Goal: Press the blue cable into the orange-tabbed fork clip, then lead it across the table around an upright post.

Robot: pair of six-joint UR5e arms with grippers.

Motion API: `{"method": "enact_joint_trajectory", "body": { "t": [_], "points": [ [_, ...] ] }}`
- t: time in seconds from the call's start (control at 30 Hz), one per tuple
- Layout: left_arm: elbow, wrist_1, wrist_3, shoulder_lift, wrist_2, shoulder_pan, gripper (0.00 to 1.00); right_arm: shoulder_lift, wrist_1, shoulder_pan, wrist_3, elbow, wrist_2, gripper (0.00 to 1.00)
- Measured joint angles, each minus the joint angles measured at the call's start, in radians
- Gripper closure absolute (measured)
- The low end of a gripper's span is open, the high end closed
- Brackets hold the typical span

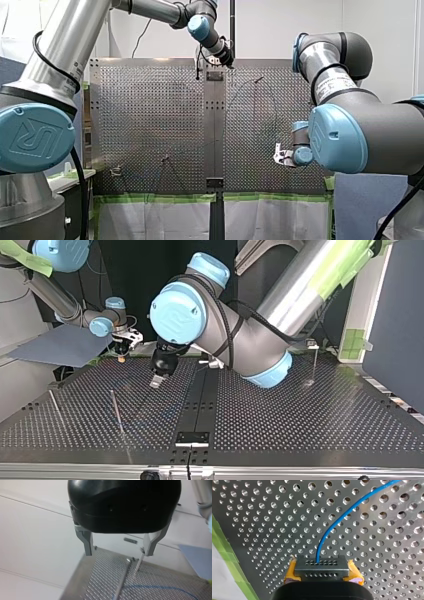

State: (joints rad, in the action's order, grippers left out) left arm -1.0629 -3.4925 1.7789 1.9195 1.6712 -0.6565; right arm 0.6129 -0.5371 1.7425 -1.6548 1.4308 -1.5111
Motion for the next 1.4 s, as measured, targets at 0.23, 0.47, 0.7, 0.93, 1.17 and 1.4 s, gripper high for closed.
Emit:
{"method": "enact_joint_trajectory", "body": {
  "t": [0.23, 0.47, 0.7, 0.93, 1.17, 1.4],
  "points": [
    [0.065, -0.004, 0.046, 0.0, -0.034, 0.0, 0.0, 0.0, 0.0, -0.001, -0.001, 0.0, 0.0, 1.0],
    [0.128, -0.02, 0.064, 0.0, 0.014, 0.0, 0.0, 0.0, 0.001, -0.002, 0.0, 0.0, 0.001, 1.0],
    [0.173, -0.05, 0.067, 0.0, 0.092, -0.001, 0.0, 0.0, 0.004, -0.002, 0.001, 0.0, 0.002, 1.0],
    [0.157, -0.066, 0.064, 0.0, 0.163, 0.002, 0.0, 0.0, 0.005, -0.001, 0.002, 0.0, 0.002, 1.0],
    [0.092, -0.028, 0.044, 0.0, 0.221, 0.01, 0.0, 0.0, 0.005, -0.002, 0.002, 0.0, 0.002, 1.0],
    [0.066, 0.0, 0.031, -0.001, 0.2, 0.011, 0.0, 0.0, 0.007, -0.002, 0.004, 0.0, 0.002, 1.0]
  ]
}}
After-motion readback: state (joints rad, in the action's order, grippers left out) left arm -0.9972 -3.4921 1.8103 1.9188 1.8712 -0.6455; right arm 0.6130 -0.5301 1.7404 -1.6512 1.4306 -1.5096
